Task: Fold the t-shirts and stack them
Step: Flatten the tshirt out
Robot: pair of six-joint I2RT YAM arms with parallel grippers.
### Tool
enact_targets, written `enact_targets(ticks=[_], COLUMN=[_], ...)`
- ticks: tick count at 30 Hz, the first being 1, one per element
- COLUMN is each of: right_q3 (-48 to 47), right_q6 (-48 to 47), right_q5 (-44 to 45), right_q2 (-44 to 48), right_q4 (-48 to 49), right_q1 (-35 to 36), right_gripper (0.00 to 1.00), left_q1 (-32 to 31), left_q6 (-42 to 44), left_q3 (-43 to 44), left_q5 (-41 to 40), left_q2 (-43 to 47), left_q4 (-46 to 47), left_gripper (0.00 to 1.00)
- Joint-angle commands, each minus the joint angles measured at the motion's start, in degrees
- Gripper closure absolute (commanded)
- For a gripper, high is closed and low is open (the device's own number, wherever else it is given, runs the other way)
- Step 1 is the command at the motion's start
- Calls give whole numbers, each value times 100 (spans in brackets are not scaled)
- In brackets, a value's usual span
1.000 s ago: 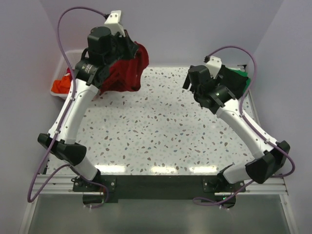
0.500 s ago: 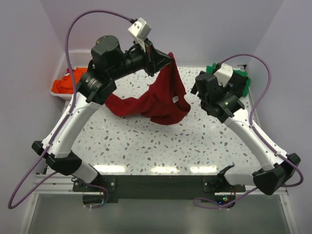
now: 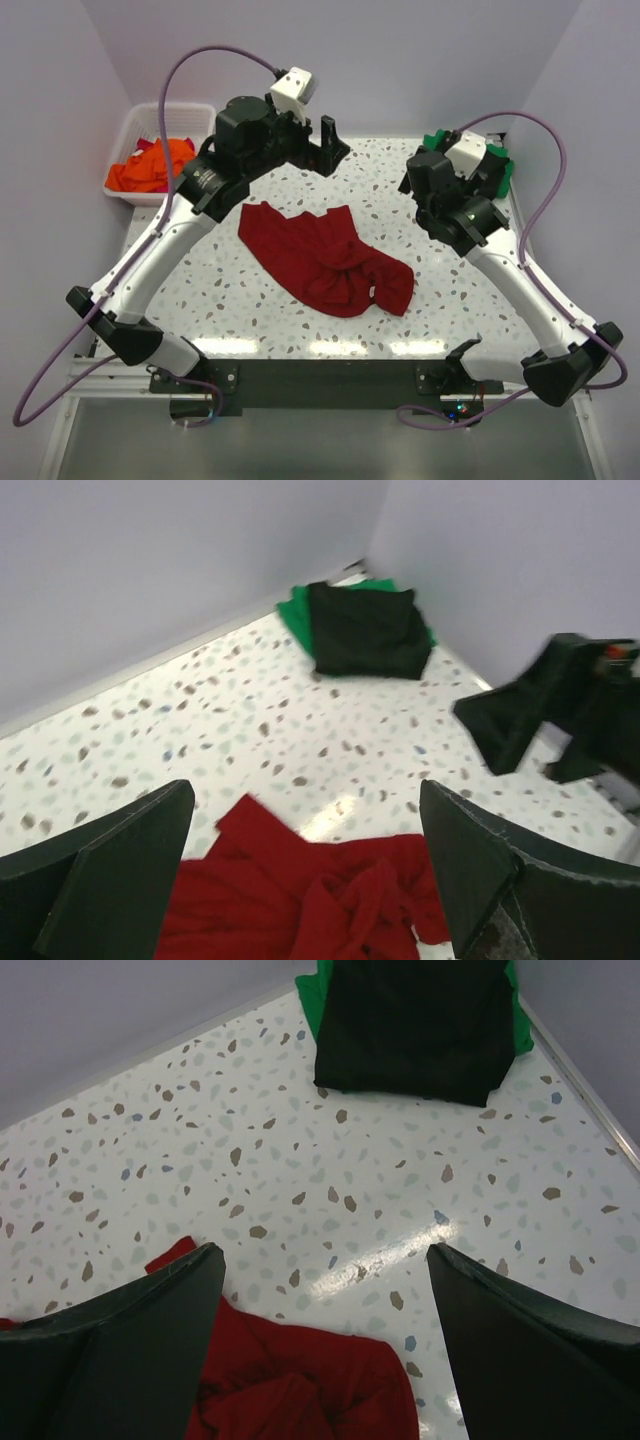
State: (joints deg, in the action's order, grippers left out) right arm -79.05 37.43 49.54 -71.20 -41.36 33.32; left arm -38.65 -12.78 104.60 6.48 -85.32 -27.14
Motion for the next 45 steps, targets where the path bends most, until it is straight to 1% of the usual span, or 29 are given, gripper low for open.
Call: enact_targets(ticks=[1,2,3,4,5,6,7,8,9,10,11,12,14,16,19,23,24,27,32,37,40,45], right_q3=[-164,-146,-68,2,81,265,363,433,573,627,662,749,899,1136,1260,1339,1365,1418,1462,1462,1497,1427], right_q6=[-296,-350,-350,-481,-561,-605,-701,-763,-911,-974,-1001,-1062,-1089,-1115,-1115,-1054,-1010,-975,-948,-904,-895,-965], right_q5=[-379,-558,-777,-1136,-1331,-1524,-1918,-2122,-2341,-2613,-3008,-3238,-3677,-3863,-4066,-4312,-4443,-4462,-4497,-4549,-4585,-4313], right_q2=[10,-25,-52,-95,-105,-96,-79,-61,-43,-43,-43,-34,18,80,62,-69,-139,-280,-526,-825,-931,-1317], right_q4=[84,119,94,198,260,313,435,488,532,576,559,551,559,638,603,691,709,779,805,866,1016,1157], right_q1=[-10,-10,-10,-10,-10,-1,-1,-1,-1,-1,-1,8,43,166,411,728,824,1018,1089,1089,1089,1098], right_gripper=[13,13,13,13,13,13,13,13,14,15,17,18,25,31,35,35,35,35,33,33,32,32], left_q1=[51,164,244,357,585,674,745,850,894,938,1026,1061,1132,1158,1281,1422,1422,1440,1483,1527,1571,1598], left_q6=[-198,-321,-627,-786,-910,-1111,-1183,-1244,-1349,-1429,-1473,-1552,-1623,-1667,-1824,-1983,-2035,-2115,-2343,-2607,-2660,-2695], left_q3=[-202,-281,-352,-457,-727,-922,-1132,-1509,-1652,-1749,-1898,-1960,-2126,-2259,-2487,-2830,-2866,-2980,-3191,-3314,-3393,-3534], left_q5=[-1894,-2035,-2167,-2134,-1907,-1809,-1721,-1642,-1615,-1606,-1623,-1606,-1545,-1527,-1369,-1018,-1009,-1017,-1105,-1245,-1246,-1263], left_q2=[-177,-248,-370,-415,-433,-433,-416,-407,-407,-424,-450,-511,-538,-538,-547,-565,-608,-670,-793,-943,-1022,-1206], left_q4=[-431,-520,-608,-670,-662,-505,-399,-285,-162,-152,-160,-160,-143,-20,85,235,226,130,-46,-160,-55,191], left_gripper=[0,0,0,0,1,2,3,5,6,8,12,14,16,17,18,19,19,19,18,17,17,17])
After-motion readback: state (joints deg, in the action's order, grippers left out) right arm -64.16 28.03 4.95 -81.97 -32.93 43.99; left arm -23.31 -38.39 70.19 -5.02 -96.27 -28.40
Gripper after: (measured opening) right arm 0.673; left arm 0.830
